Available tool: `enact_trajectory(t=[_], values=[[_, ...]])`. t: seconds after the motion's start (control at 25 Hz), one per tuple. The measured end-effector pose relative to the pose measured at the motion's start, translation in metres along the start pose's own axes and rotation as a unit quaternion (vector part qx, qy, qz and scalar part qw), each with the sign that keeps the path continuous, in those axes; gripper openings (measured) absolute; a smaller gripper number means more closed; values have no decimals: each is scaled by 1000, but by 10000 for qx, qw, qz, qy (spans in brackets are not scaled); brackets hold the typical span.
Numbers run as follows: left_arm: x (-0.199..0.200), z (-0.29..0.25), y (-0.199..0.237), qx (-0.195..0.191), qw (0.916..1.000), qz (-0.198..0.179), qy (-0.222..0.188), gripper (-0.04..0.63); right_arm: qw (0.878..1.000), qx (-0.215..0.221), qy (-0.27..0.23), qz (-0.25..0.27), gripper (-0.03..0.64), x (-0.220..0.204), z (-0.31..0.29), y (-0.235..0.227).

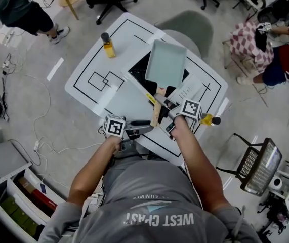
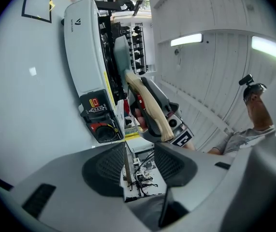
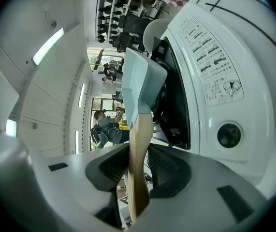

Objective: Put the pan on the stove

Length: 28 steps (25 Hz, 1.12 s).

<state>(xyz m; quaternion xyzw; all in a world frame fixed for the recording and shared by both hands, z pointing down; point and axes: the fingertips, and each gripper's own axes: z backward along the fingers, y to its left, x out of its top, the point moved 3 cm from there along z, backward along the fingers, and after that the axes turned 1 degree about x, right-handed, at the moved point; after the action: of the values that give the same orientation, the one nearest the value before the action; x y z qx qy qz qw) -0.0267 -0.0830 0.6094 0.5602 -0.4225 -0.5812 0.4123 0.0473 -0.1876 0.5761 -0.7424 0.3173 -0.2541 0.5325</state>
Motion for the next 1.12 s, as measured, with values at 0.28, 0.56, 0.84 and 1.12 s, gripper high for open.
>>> enact_trajectory(t=[0.28, 0.56, 0.84, 1.12], values=[[-4, 3, -10, -16, 10000, 17, 3, 186, 9998, 46, -65, 176, 170, -8, 2, 5], [-7, 7, -10, -5, 10000, -69, -13, 186, 9972, -220, -340, 624, 222, -5, 7, 8], [-7, 10, -20, -20, 9999, -93, -38, 186, 9962, -366, -296, 729, 165, -11, 13, 7], [-12, 10, -26, -91, 9999, -126, -49, 186, 9986, -160, -221, 449, 104, -21, 14, 10]])
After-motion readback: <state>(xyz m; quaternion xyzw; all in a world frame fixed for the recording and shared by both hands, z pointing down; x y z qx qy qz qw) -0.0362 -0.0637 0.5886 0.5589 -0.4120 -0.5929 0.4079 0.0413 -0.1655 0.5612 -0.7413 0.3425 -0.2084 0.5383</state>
